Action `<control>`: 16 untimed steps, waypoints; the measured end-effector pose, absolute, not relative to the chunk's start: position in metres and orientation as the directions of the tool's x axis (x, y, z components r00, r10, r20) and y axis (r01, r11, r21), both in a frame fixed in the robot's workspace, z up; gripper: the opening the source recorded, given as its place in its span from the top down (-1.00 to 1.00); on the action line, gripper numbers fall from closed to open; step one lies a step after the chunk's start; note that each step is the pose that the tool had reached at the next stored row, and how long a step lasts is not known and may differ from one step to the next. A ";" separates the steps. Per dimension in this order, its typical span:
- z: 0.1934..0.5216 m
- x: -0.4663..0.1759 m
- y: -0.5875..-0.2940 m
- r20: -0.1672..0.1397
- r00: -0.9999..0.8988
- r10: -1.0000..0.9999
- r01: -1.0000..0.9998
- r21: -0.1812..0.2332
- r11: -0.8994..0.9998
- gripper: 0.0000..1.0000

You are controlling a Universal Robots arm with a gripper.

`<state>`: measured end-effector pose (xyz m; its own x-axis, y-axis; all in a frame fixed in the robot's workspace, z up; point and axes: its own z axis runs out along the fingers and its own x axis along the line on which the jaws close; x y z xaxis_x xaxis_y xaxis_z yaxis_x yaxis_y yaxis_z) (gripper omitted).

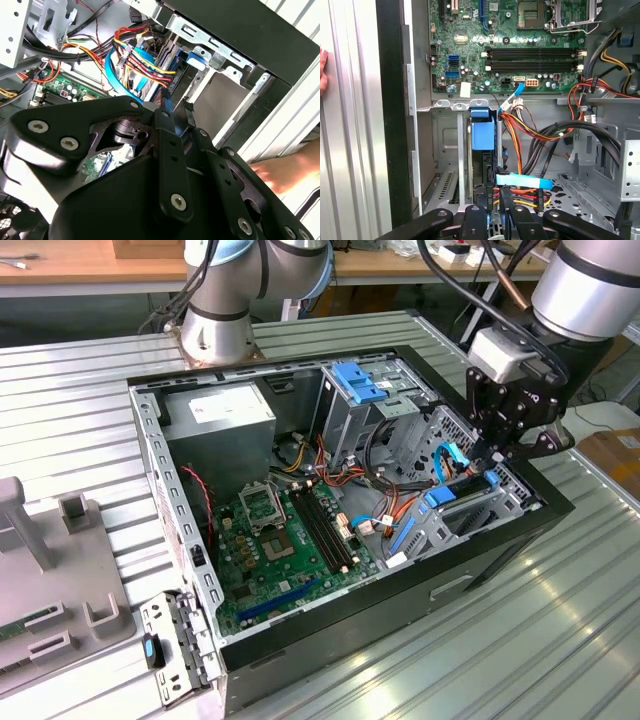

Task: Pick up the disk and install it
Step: 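Insert the first disk wire, then insert the second disk wire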

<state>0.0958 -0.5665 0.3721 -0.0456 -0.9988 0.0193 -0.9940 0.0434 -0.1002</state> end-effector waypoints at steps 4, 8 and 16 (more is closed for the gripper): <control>0.373 0.096 -0.566 0.019 -0.046 -0.999 -0.994 -0.100 0.043 0.50; 0.374 0.096 -0.566 0.019 -0.046 -0.999 -0.994 -0.100 0.043 0.50; 0.375 0.098 -0.566 0.019 -0.046 -0.999 -0.994 -0.100 0.043 0.50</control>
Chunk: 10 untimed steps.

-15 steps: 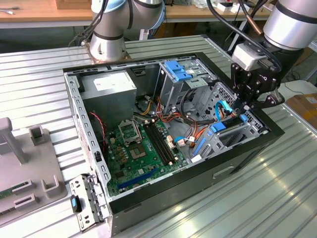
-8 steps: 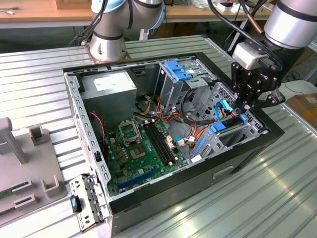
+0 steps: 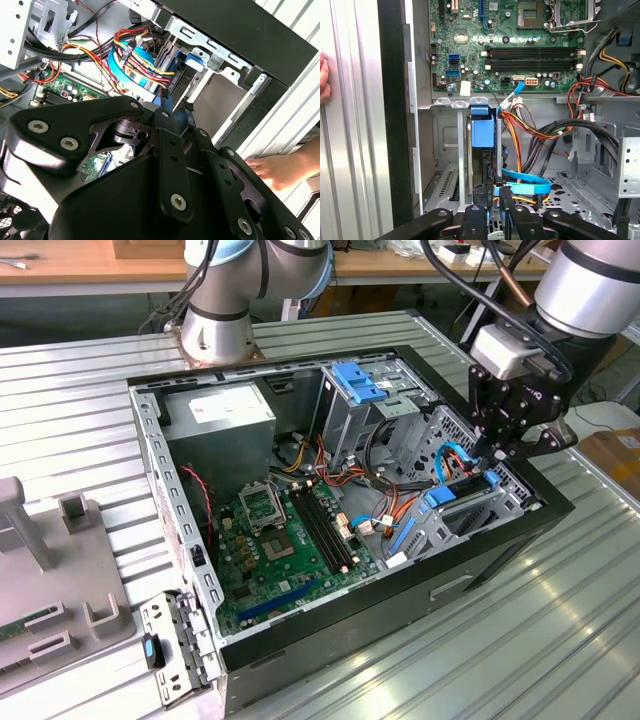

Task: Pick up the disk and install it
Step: 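Insert the second disk wire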

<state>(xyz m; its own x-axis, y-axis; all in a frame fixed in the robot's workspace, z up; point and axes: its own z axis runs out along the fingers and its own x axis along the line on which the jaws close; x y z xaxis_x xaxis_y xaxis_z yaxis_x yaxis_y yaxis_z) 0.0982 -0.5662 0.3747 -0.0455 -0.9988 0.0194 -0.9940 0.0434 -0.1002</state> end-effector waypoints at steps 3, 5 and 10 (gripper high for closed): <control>0.375 0.099 -0.566 0.019 -0.046 -0.999 -0.994 -0.100 0.043 0.50; 0.375 0.099 -0.566 0.019 -0.046 -0.999 -0.994 -0.100 0.043 0.50; 0.375 0.099 -0.566 0.019 -0.046 -0.999 -0.994 -0.100 0.043 0.50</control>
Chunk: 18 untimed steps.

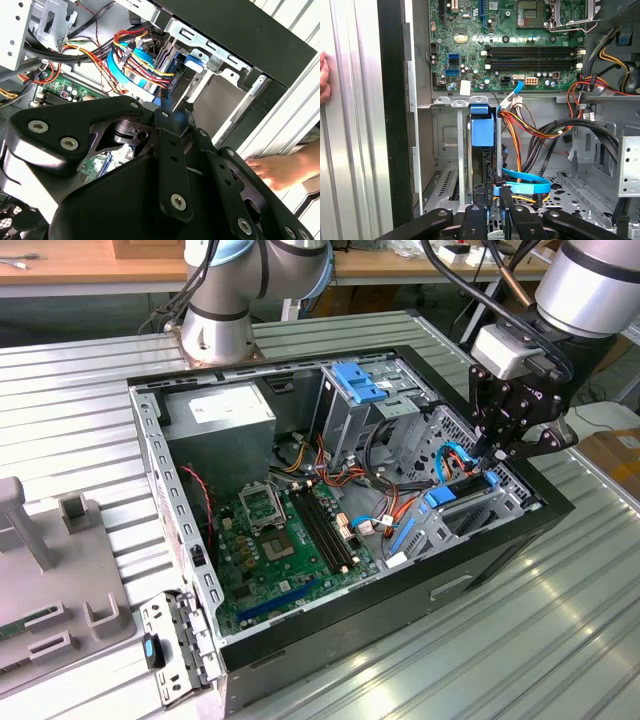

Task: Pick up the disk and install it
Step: 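Insert the second disk wire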

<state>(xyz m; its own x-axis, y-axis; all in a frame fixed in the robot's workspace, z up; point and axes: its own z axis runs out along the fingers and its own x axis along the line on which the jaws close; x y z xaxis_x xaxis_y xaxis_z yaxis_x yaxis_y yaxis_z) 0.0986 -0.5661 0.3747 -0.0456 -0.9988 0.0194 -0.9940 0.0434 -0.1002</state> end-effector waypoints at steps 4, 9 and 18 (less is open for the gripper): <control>0.375 0.099 -0.566 0.019 -0.045 -0.999 -0.994 -0.100 0.043 0.50; 0.377 0.102 -0.566 0.020 -0.046 -0.999 -0.994 -0.100 0.044 0.50; 0.371 0.094 -0.566 0.020 -0.046 -0.999 -0.994 -0.102 0.044 0.50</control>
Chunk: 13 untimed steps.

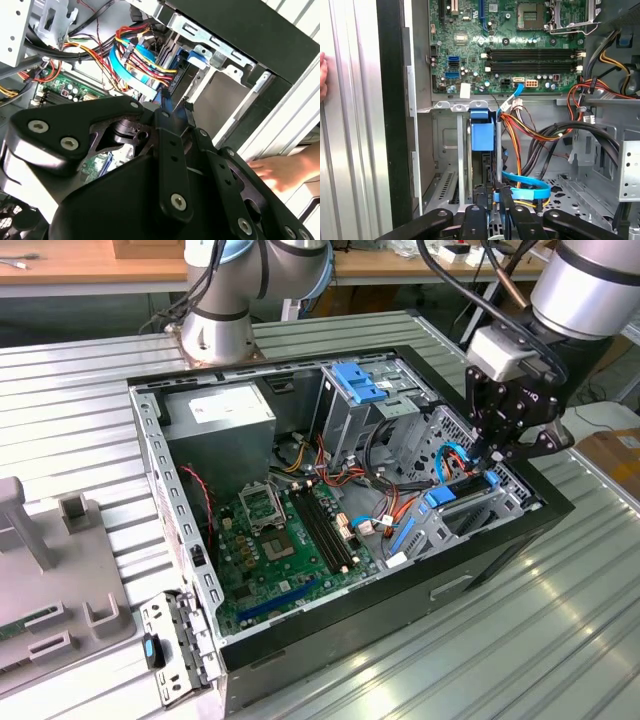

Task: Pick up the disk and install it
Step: 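Insert the second disk wire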

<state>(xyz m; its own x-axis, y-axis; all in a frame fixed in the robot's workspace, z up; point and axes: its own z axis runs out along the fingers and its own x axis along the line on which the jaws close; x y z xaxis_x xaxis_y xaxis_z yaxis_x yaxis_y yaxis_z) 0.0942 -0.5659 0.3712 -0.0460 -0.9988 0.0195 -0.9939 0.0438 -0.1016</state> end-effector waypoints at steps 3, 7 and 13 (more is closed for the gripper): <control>0.369 0.094 -0.566 0.015 -0.046 -0.999 -0.994 -0.098 0.044 0.50; 0.366 0.095 -0.567 -0.002 -0.046 -0.999 -0.995 -0.084 0.046 0.50; 0.363 0.098 -0.569 -0.004 -0.046 -0.999 -0.997 -0.063 0.046 0.50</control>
